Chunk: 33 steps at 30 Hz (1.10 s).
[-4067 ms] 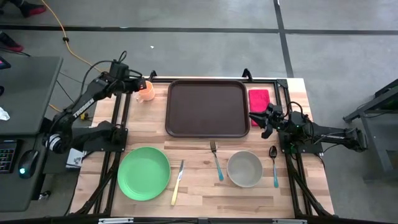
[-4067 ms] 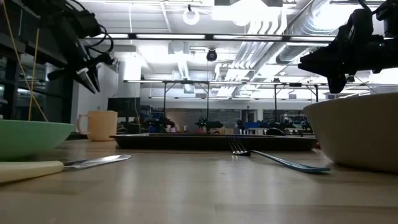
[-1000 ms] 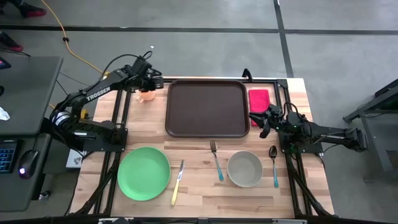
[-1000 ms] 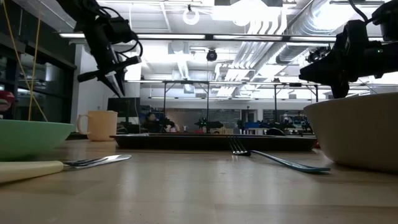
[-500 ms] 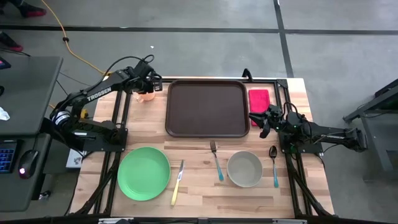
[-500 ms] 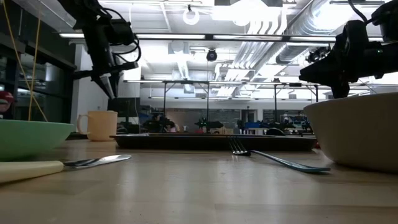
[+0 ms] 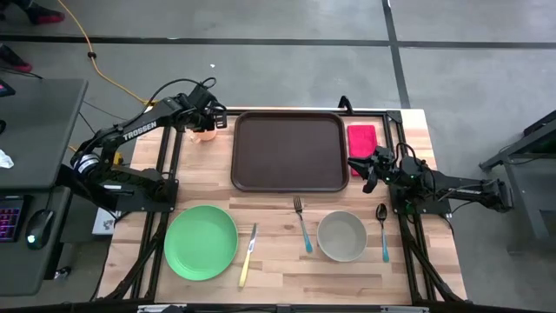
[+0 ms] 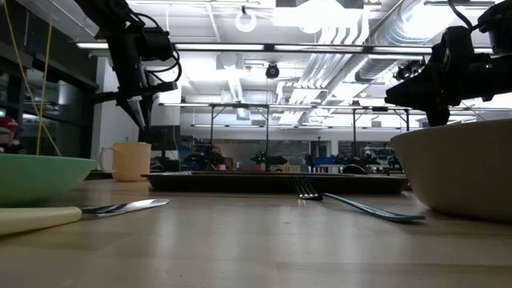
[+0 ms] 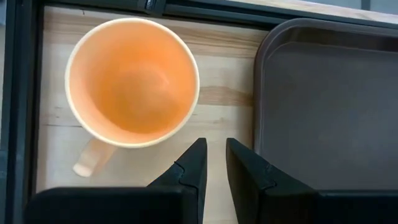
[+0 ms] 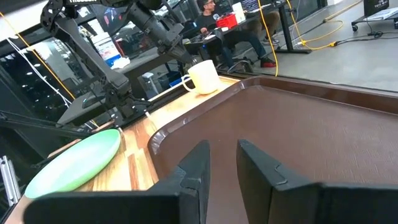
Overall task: Set up tray
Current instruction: Put the yellow mug on the brown serving tray
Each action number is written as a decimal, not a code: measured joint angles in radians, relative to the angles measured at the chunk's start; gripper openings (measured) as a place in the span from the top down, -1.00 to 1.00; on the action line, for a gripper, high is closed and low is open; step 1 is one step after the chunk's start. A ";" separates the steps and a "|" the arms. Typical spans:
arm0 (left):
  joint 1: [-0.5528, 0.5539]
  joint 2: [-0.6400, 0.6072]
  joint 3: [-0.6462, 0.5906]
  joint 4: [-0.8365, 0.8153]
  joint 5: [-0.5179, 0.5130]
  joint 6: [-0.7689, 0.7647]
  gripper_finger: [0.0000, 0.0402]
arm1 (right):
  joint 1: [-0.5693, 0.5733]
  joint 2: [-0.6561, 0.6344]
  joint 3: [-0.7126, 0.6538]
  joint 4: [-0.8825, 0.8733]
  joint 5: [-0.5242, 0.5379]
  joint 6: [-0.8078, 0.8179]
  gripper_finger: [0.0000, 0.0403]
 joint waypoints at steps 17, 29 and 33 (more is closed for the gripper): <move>0.000 0.077 0.000 0.009 -0.003 0.119 0.54 | 0.000 0.000 0.000 -0.002 0.000 -0.012 0.72; 0.000 0.119 0.035 0.022 -0.012 0.114 0.54 | 0.000 0.000 0.000 -0.002 0.002 -0.009 0.72; 0.000 0.119 0.093 -0.006 -0.097 0.153 0.54 | 0.000 0.000 0.000 -0.002 0.006 -0.009 0.72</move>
